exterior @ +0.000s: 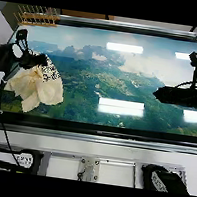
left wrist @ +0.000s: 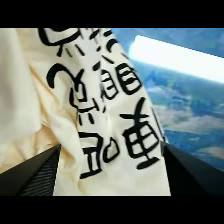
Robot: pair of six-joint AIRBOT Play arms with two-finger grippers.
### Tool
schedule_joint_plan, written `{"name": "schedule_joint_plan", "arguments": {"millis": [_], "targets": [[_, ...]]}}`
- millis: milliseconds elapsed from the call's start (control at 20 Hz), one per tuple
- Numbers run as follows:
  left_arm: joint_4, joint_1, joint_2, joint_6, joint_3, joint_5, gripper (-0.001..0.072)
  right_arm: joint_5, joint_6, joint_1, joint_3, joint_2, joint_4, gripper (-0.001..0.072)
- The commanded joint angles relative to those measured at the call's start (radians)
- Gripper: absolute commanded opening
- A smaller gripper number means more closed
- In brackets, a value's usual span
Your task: Fold the clothes and pants, and hang the long-sleeved shirts on hangers.
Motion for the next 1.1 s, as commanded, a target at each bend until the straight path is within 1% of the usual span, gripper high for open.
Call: {"name": "schedule_joint_plan", "arguments": {"millis": [0, 200, 250, 300, 350, 450, 550, 650, 750, 800, 900, 1050], "targets": [[0.021, 0.031, -0.144, -0.019, 0.008, 0.056, 0.0685, 0.0, 0.0, 0.001, 0.0, 0.001, 0.0, 0.0016], [0.022, 0.002, -0.217, -0.027, 0.008, 0.073, 0.0684, 0.0, 0.0, 0.001, 0.0, 0.001, 0.0, 0.0016], [0.022, 0.0, -0.219, -0.051, 0.008, 0.071, 0.0591, 0.0, 0.0, 0.001, 0.0, 0.001, 0.0, 0.0017], [0.021, -0.006, -0.212, -0.069, 0.008, 0.069, 0.0265, 0.0, 0.0, 0.001, 0.0, 0.001, 0.0, 0.0016], [0.019, -0.008, -0.197, -0.071, 0.008, 0.068, 0.0003, 0.0, 0.0, 0.001, 0.0, 0.001, 0.0, 0.0016], [-0.018, -0.032, -0.126, -0.07, 0.008, 0.058, 0.0003, 0.0, 0.001, 0.001, 0.0, 0.001, 0.0, 0.0016], [-0.077, -0.095, -0.021, -0.068, 0.008, 0.027, 0.0003, 0.0, 0.001, 0.001, 0.0, 0.001, 0.0, 0.0016], [-0.143, -0.203, 0.084, -0.067, 0.008, -0.018, 0.0004, 0.0, 0.001, 0.001, 0.0, 0.001, 0.0, 0.0016], [-0.179, -0.333, 0.152, -0.068, 0.008, -0.024, 0.0004, 0.0, 0.0, 0.001, 0.0, 0.001, 0.0, 0.0016], [-0.19, -0.41, 0.175, -0.069, 0.008, -0.006, 0.0003, 0.0, 0.001, 0.001, 0.0, 0.001, 0.0, 0.0016], [-0.188, -0.562, 0.185, -0.089, 0.008, 0.075, 0.0004, -0.005, 0.0, 0.001, 0.0, 0.001, 0.003, 0.0016], [-0.188, -0.735, 0.134, -0.194, 0.011, 0.301, 0.0004, -0.008, 0.002, 0.001, 0.0, 0.001, 0.004, 0.0016]]}}
